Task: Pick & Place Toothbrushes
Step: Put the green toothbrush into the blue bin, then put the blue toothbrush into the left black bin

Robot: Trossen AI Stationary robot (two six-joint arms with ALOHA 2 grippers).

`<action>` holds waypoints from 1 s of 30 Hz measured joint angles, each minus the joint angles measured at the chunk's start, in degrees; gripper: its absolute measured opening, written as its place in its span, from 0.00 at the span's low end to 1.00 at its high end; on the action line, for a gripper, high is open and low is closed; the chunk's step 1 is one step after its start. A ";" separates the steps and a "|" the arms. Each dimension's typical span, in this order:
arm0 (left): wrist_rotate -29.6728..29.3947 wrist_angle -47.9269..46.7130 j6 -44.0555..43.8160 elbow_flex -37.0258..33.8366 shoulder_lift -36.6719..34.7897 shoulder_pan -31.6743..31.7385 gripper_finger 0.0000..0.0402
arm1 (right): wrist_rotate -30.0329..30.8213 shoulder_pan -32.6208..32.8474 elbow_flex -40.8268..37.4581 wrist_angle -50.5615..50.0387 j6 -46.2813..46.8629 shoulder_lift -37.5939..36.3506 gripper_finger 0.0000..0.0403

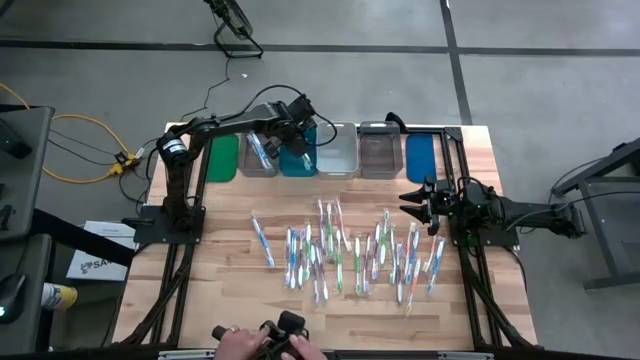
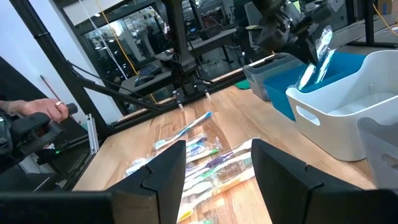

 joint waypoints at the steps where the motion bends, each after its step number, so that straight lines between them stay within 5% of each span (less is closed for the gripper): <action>1: 0.00 0.04 0.03 0.00 0.00 0.00 0.05 | 0.00 -0.02 0.01 0.01 0.00 0.00 0.44; 13: 2.52 -0.86 -0.13 0.00 -0.02 -0.57 0.35 | 0.00 0.00 -0.01 0.01 0.00 0.00 0.44; 30: 2.63 -4.25 -10.96 -0.04 -5.69 -5.45 0.37 | 0.00 -0.01 -0.01 0.04 0.00 0.00 0.44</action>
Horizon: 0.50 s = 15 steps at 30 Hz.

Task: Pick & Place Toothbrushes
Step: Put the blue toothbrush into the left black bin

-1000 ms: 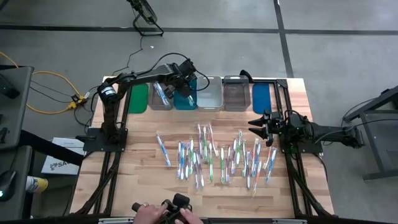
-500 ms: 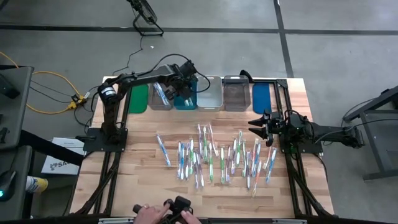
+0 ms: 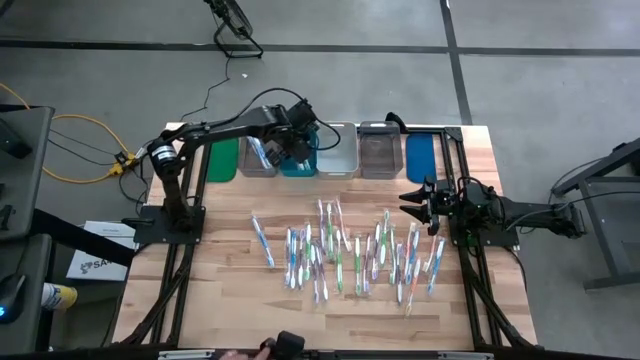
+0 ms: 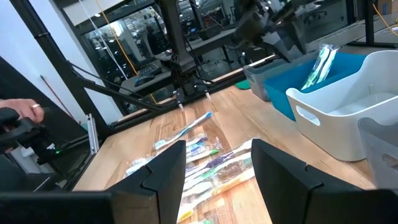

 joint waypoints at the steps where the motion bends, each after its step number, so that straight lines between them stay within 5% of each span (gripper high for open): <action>1: 0.35 -1.01 -1.28 0.00 -0.23 -0.40 0.37 | 0.00 0.01 0.00 0.01 0.00 0.00 0.44; 15: 1.11 -15.52 -11.59 -1.48 -5.49 -10.24 0.37 | 0.00 -0.01 0.02 0.01 0.00 0.00 0.44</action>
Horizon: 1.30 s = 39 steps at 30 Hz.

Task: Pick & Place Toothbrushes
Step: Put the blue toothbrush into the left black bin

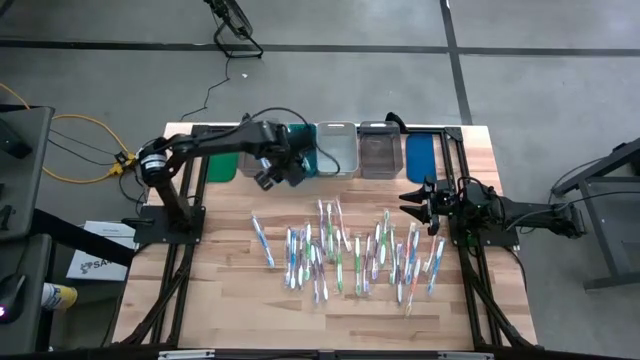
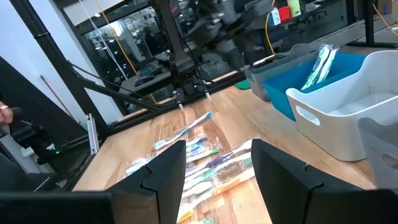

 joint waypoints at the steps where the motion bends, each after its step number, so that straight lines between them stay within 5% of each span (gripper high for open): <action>1: 0.60 -0.40 0.08 -0.81 -0.74 -0.95 0.37 | -0.02 0.00 0.00 -0.02 0.00 0.00 0.44; 15: 2.05 -0.43 7.95 -16.40 -6.19 -16.45 0.37 | 0.00 0.01 -0.01 -0.02 0.00 0.00 0.44; 27: 11.39 3.60 7.90 -25.12 -6.17 -20.08 0.37 | -0.01 0.02 -0.01 -0.02 0.00 0.01 0.44; 39: 9.92 14.41 4.20 -33.88 -6.13 -20.75 0.37 | -0.02 0.01 -0.01 -0.02 0.00 0.01 0.44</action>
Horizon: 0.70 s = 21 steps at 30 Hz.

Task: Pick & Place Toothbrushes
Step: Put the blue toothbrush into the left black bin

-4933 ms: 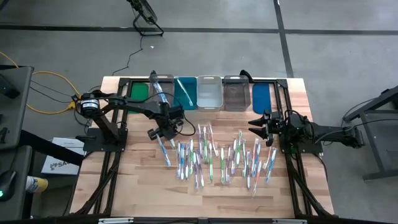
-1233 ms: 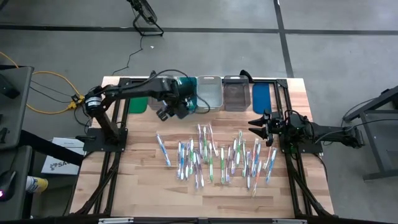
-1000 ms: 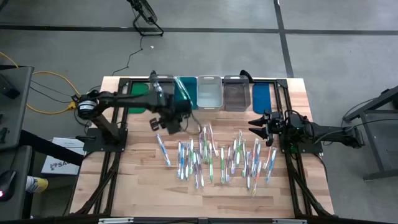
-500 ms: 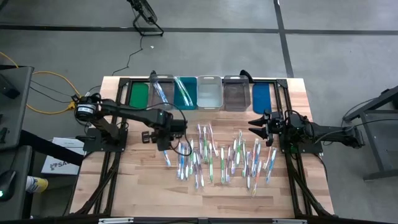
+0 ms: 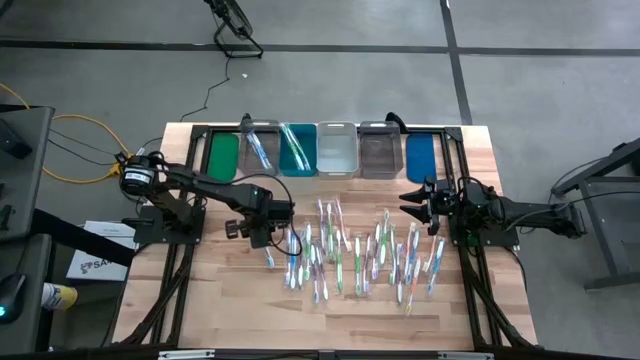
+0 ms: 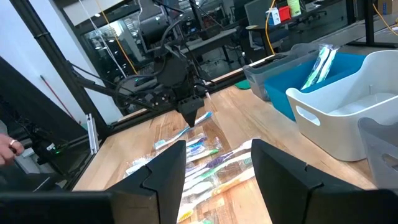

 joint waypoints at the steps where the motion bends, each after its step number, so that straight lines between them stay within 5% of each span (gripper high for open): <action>1: -0.15 0.60 0.18 -0.50 0.00 0.00 0.37 | 0.02 -0.01 0.01 0.00 0.00 -0.01 0.44; 9: -1.05 4.38 0.24 -3.57 -0.20 -0.02 0.34 | 0.02 0.01 0.01 0.01 0.00 0.00 0.44; 21: -1.83 5.20 0.17 -3.73 -0.20 0.04 0.04 | 0.02 0.01 0.01 0.00 0.00 0.01 0.44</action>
